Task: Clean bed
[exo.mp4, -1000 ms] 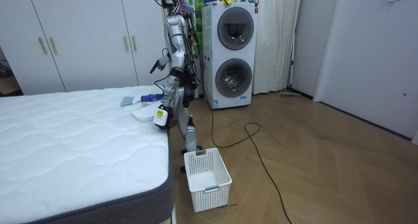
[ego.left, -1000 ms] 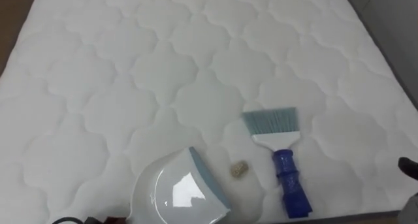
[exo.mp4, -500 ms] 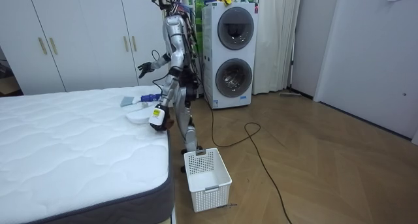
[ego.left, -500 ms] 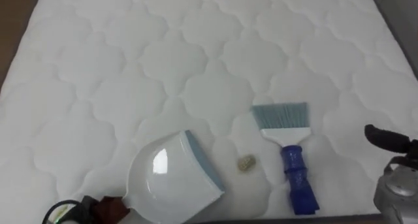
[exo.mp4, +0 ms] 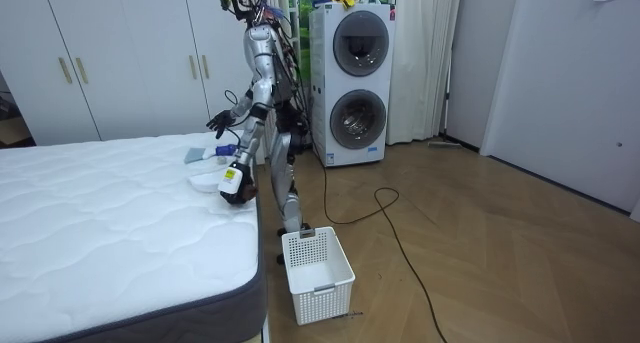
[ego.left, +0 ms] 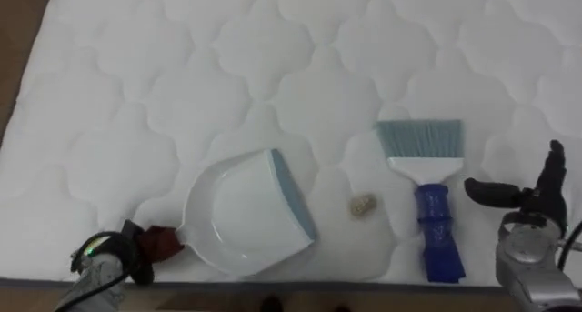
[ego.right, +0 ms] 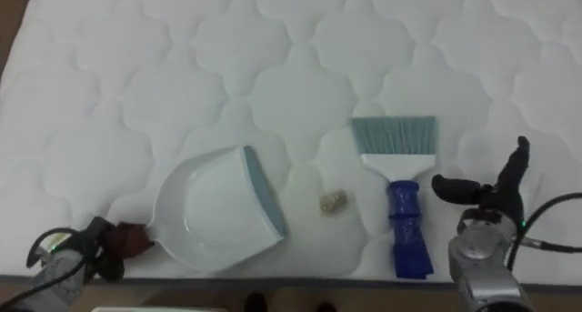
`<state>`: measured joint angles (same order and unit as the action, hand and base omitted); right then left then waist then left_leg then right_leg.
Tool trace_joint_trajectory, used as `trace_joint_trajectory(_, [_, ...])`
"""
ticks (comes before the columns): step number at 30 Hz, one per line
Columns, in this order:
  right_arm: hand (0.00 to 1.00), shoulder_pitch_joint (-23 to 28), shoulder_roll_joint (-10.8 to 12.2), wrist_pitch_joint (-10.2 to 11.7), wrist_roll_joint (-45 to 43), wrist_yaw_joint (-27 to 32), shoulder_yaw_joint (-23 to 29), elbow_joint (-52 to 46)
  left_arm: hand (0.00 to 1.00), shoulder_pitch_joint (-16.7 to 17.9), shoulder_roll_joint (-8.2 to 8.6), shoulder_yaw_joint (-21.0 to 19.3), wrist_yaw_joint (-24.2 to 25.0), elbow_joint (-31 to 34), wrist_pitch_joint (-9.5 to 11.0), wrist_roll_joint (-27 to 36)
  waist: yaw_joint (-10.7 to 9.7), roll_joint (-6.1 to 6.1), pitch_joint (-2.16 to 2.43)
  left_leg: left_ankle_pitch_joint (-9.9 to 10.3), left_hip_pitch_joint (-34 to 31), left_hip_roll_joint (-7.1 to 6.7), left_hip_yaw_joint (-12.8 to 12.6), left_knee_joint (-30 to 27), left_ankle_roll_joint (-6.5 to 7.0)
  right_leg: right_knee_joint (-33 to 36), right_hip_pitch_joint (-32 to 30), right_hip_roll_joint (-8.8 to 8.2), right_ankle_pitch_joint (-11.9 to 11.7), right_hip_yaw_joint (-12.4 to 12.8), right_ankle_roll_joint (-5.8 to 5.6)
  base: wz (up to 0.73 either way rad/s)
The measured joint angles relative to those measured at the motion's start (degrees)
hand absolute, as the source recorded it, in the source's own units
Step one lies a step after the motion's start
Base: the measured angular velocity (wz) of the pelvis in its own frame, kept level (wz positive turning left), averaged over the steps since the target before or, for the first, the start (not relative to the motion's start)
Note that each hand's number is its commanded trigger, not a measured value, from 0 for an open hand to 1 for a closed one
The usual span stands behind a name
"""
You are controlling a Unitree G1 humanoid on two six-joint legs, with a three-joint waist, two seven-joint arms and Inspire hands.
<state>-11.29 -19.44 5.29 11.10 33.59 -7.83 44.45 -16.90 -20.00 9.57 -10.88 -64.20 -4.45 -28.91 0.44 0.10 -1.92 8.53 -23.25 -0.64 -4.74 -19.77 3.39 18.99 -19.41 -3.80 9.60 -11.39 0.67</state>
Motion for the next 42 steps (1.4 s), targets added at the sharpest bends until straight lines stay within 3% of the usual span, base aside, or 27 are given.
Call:
trace_joint_trajectory(7, [0.00,-0.1,0.1,-0.7,-0.1,-0.6,-0.1,-0.2,1.00,-0.4,-0.17,0.3,-1.6,0.0,-0.3,0.0,-0.1,0.22,-0.21,0.2,-1.8,-0.02,-0.5,-1.4,0.49,3.2,-2.8,-0.58,0.5,0.1,0.19,-0.02])
trace_joint_trajectory(14, [0.00,-2.4,1.0,-1.5,-0.3,-0.9,-1.1,-0.2,1.00,-3.2,-0.28,2.5,-2.7,0.0,-0.4,-2.3,-0.4,1.35,-0.91,0.1,-5.2,-0.02,-0.8,-3.8,0.72,5.8,-6.3,-1.04,0.9,0.3,0.38,-0.01])
trace_joint_trajectory(19, [0.00,-2.3,3.4,-1.5,-2.9,-1.3,-1.1,-1.0,1.00,-3.2,-1.17,3.1,-3.0,0.1,-0.3,-2.8,-1.5,1.42,-0.88,0.1,-6.0,-0.09,-0.9,-3.9,0.76,6.1,-7.3,-1.18,1.2,0.3,0.40,-0.01])
trace_joint_trajectory(28, [0.00,-2.3,3.7,-1.5,-7.4,-1.9,-2.3,-6.5,1.00,-2.7,-1.38,3.7,-3.1,0.2,-0.5,-3.5,-1.7,1.70,-0.68,0.1,-6.2,-0.13,-1.6,-3.6,0.78,7.7,-8.6,-1.50,1.6,0.6,0.55,-0.02])
trace_joint_trajectory(42, [0.00,-2.1,4.9,-1.4,-7.2,-2.2,-4.7,-11.4,1.00,-0.8,-1.22,4.3,-3.0,0.1,-0.5,-3.5,-1.9,2.38,-0.26,0.1,-5.6,0.02,-2.7,-3.7,0.80,7.9,-8.5,-1.33,1.6,1.8,0.58,-0.03])
